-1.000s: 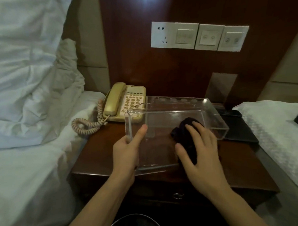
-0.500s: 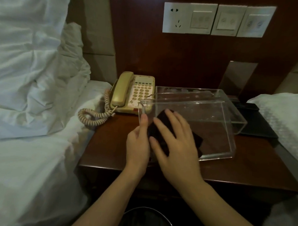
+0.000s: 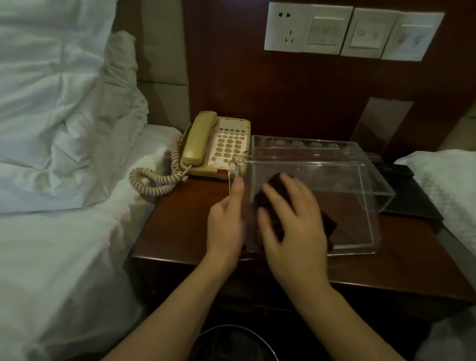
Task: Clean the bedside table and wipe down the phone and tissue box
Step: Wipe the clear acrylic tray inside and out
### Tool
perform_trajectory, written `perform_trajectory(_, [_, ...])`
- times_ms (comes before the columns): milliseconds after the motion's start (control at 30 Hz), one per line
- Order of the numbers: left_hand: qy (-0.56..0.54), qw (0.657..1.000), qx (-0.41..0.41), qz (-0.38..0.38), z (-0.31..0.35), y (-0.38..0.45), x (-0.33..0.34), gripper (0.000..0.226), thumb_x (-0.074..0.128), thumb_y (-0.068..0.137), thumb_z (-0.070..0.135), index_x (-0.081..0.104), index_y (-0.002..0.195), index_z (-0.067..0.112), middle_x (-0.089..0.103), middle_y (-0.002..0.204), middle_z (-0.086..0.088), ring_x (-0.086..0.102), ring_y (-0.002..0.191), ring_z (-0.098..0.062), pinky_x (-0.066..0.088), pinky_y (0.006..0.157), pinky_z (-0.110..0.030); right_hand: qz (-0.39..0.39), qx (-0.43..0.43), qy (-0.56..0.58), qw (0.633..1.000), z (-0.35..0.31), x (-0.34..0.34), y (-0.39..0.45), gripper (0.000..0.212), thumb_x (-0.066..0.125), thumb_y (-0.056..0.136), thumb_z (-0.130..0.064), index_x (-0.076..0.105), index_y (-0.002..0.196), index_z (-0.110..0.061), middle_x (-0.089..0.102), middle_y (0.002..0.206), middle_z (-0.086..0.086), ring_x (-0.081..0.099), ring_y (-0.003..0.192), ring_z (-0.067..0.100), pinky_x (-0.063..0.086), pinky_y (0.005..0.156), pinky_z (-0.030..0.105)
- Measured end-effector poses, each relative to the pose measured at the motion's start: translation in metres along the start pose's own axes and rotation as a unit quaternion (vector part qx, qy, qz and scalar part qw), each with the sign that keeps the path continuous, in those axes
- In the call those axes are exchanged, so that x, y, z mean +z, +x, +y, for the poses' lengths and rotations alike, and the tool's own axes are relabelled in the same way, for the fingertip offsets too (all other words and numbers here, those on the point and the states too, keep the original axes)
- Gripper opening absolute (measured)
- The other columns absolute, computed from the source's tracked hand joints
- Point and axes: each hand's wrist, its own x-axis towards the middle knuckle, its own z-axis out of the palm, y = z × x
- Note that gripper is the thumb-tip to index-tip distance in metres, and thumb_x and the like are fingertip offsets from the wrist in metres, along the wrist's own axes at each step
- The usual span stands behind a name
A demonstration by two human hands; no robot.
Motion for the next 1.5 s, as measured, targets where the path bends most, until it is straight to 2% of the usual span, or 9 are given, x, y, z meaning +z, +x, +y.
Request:
perform_trajectory(100, [-0.007, 1.0, -0.009, -0.011, 0.002, 0.0, -0.005, 0.056, 0.048, 0.099, 0.056, 0.078, 0.092, 0.01, 0.079, 0.087, -0.008, 0.076, 0.083, -0.02, 0.06, 0.078, -0.034, -0.07, -0.111, -0.008, 0.991, -0.001, 0.001, -0.008, 0.044, 0.048, 0.099, -0.042, 0.053, 0.141, -0.027, 0.04, 0.155, -0.001, 0.026, 0.148, 0.015, 0.023, 0.12, 0.037])
perform_trajectory(200, [0.003, 1.0, -0.011, 0.011, 0.005, -0.001, -0.004, 0.061, 0.049, 0.095, 0.063, 0.056, 0.054, 0.019, 0.053, 0.051, -0.001, 0.05, 0.043, -0.017, 0.041, 0.044, -0.03, -0.091, -0.133, -0.026, 0.987, 0.031, -0.02, -0.012, 0.044, 0.049, 0.099, -0.043, 0.053, 0.14, -0.028, 0.039, 0.155, -0.002, 0.028, 0.147, 0.016, 0.026, 0.119, 0.039])
perform_trajectory(467, [0.017, 0.999, 0.016, 0.029, -0.001, -0.002, 0.002, 0.063, 0.049, 0.083, 0.074, 0.028, 0.05, 0.025, 0.024, 0.047, 0.002, 0.02, 0.04, -0.013, 0.016, 0.043, -0.027, 0.059, 0.182, 0.001, 0.982, 0.073, -0.046, -0.011, 0.042, 0.049, 0.102, -0.031, 0.05, 0.143, -0.026, 0.032, 0.158, -0.002, 0.024, 0.147, 0.018, 0.03, 0.118, 0.047])
perform_trajectory(767, [0.008, 1.0, 0.0, 0.03, 0.004, -0.005, 0.002, 0.053, 0.048, 0.1, 0.055, 0.071, 0.071, 0.018, 0.07, 0.06, 0.0, 0.067, 0.054, -0.012, 0.048, 0.05, -0.023, -0.07, -0.089, -0.012, 0.994, 0.002, -0.005, 0.008, 0.043, 0.047, 0.1, -0.04, 0.051, 0.142, -0.029, 0.039, 0.155, -0.001, 0.027, 0.146, 0.017, 0.019, 0.121, 0.039])
perform_trajectory(867, [0.016, 0.999, 0.003, 0.04, 0.002, -0.003, 0.002, 0.062, 0.05, 0.093, 0.064, 0.037, 0.046, 0.026, 0.032, 0.043, 0.005, 0.03, 0.039, -0.012, 0.022, 0.045, -0.026, -0.02, -0.014, -0.035, 0.999, 0.046, -0.028, 0.028, 0.043, 0.047, 0.099, -0.042, 0.053, 0.14, -0.031, 0.042, 0.152, -0.002, 0.031, 0.143, 0.017, 0.025, 0.119, 0.049])
perform_trajectory(1067, [0.022, 0.999, 0.008, 0.04, -0.002, -0.002, 0.004, 0.065, 0.05, 0.092, 0.066, 0.031, 0.044, 0.026, 0.025, 0.046, 0.005, 0.022, 0.042, -0.013, 0.017, 0.048, -0.03, 0.029, 0.141, -0.032, 0.989, 0.071, -0.045, 0.02, 0.043, 0.049, 0.101, -0.037, 0.047, 0.144, -0.03, 0.033, 0.156, -0.004, 0.024, 0.147, 0.016, 0.029, 0.119, 0.045])
perform_trajectory(1233, [0.031, 0.999, 0.011, 0.029, -0.002, -0.002, 0.006, 0.069, 0.046, 0.098, 0.06, 0.047, 0.04, 0.022, 0.04, 0.043, 0.007, 0.037, 0.039, -0.01, 0.028, 0.046, -0.027, 0.004, 0.054, -0.038, 0.998, 0.026, -0.017, -0.006, 0.043, 0.049, 0.099, -0.036, 0.051, 0.141, -0.03, 0.039, 0.154, 0.0, 0.025, 0.146, 0.019, 0.03, 0.118, 0.049])
perform_trajectory(1400, [0.014, 0.999, 0.006, 0.032, -0.001, -0.002, 0.004, 0.049, 0.045, 0.101, 0.055, 0.079, 0.091, 0.021, 0.079, 0.086, -0.002, 0.075, 0.079, -0.016, 0.056, 0.072, -0.034, -0.049, -0.052, -0.012, 0.997, -0.005, 0.0, 0.026, 0.044, 0.047, 0.099, -0.043, 0.05, 0.142, -0.031, 0.04, 0.154, -0.001, 0.026, 0.145, 0.015, 0.019, 0.122, 0.041])
perform_trajectory(1500, [0.003, 0.999, -0.001, 0.033, 0.002, -0.003, 0.005, 0.055, 0.048, 0.097, 0.056, 0.069, 0.061, 0.02, 0.063, 0.055, 0.004, 0.055, 0.047, -0.012, 0.04, 0.046, -0.024, -0.042, -0.058, -0.038, 0.997, 0.02, -0.014, 0.038, 0.045, 0.048, 0.098, -0.049, 0.05, 0.14, -0.033, 0.042, 0.151, -0.004, 0.031, 0.142, 0.015, 0.022, 0.121, 0.044])
